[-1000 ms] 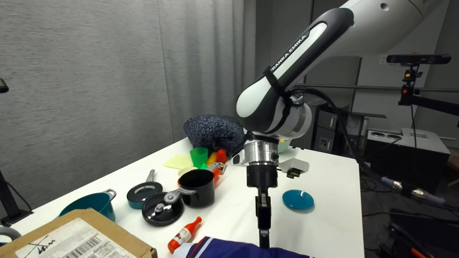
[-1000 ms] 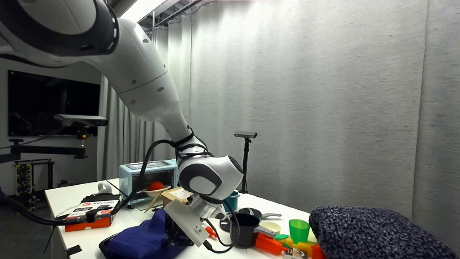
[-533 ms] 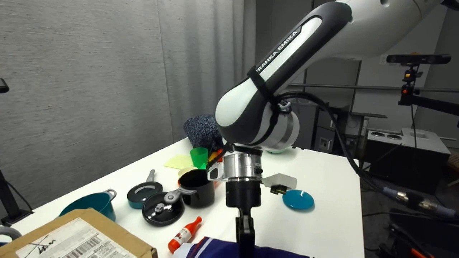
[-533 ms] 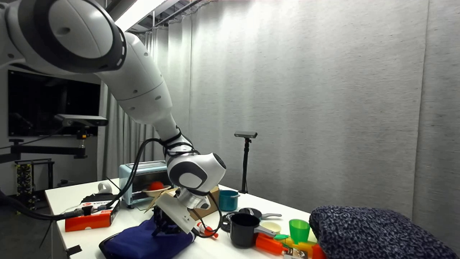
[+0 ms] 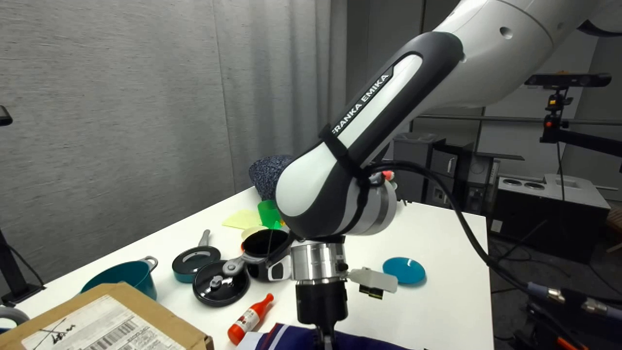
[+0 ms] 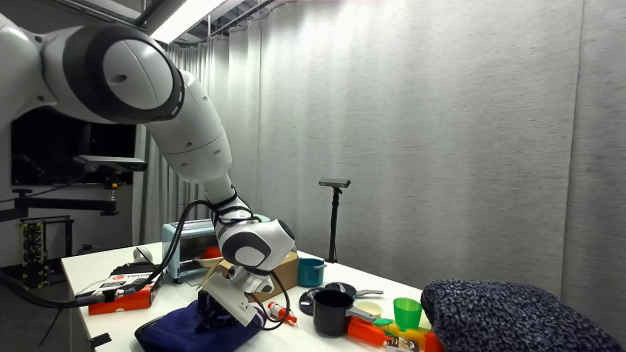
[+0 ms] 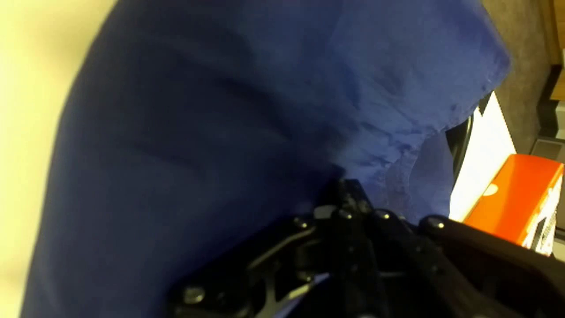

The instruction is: Fold the blue cloth in half

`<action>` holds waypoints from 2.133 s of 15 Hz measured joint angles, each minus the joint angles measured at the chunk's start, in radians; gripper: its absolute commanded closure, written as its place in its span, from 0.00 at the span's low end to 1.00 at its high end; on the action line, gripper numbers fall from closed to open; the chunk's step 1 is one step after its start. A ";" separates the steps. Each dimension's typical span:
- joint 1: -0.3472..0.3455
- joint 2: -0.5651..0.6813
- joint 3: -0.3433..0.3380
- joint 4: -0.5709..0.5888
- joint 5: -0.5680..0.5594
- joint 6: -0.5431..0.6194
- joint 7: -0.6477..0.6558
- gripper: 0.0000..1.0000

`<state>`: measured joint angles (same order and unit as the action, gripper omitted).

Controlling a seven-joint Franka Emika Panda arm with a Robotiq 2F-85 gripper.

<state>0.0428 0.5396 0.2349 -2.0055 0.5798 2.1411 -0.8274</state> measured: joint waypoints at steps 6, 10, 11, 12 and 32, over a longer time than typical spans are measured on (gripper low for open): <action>0.027 -0.046 0.015 -0.055 -0.088 0.112 0.006 1.00; 0.037 -0.116 0.031 -0.130 -0.115 0.215 0.011 1.00; 0.034 -0.138 0.030 -0.141 -0.115 0.224 0.017 1.00; 0.031 -0.162 0.027 -0.151 -0.121 0.231 0.032 1.00; 0.023 -0.376 -0.203 -0.095 -0.654 0.054 0.950 0.95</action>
<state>0.0654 0.1635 0.0324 -2.1009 -0.0739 2.1951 0.1224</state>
